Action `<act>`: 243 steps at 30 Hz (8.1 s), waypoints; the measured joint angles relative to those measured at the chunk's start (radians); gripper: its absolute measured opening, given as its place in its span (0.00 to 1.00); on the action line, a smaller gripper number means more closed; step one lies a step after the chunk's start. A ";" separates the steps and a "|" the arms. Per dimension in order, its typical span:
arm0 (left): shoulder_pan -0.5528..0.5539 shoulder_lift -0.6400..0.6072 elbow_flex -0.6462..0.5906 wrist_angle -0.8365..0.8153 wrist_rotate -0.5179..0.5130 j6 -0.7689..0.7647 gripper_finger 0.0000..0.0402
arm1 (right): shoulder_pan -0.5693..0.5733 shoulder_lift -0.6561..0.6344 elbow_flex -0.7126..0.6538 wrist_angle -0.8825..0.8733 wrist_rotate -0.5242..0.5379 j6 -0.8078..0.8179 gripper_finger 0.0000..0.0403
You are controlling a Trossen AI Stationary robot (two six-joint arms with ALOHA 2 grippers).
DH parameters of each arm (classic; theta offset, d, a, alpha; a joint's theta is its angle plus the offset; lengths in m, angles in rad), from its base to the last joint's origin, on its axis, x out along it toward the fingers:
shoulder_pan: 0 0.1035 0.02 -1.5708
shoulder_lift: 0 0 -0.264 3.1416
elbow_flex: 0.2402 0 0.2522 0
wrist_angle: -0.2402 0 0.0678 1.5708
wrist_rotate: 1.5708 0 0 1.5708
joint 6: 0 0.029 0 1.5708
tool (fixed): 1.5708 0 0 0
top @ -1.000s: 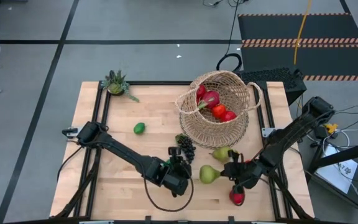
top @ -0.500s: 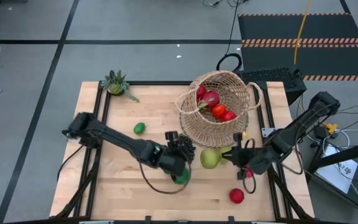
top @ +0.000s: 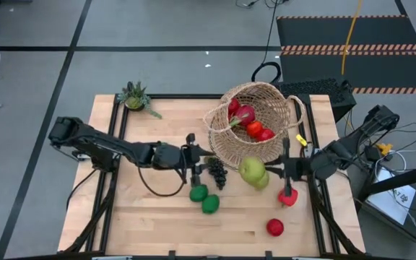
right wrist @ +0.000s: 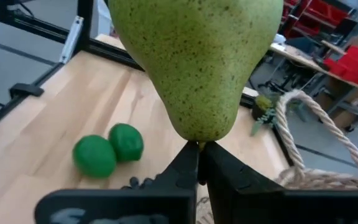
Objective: Build produce basket
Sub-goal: Put the green pear into the brown basket
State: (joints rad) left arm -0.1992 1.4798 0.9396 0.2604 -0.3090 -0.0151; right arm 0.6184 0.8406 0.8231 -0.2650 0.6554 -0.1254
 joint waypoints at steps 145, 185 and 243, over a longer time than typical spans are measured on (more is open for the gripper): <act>-0.054 0.002 -0.020 0.056 -0.056 0.093 0.39 | -0.218 0.167 0.008 0.399 0.060 0.167 0.02; -0.042 0.002 -0.020 0.058 -0.056 0.094 0.39 | -1.058 0.619 0.627 -1.038 -0.311 0.212 0.02; -0.045 0.008 -0.015 0.027 -0.116 0.047 0.39 | -0.288 0.270 0.518 -0.851 -0.120 0.517 0.42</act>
State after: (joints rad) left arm -0.2445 1.4873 0.9243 0.2870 -0.4251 0.0319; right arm 0.3306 1.1110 1.3407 -1.1162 0.5350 0.3916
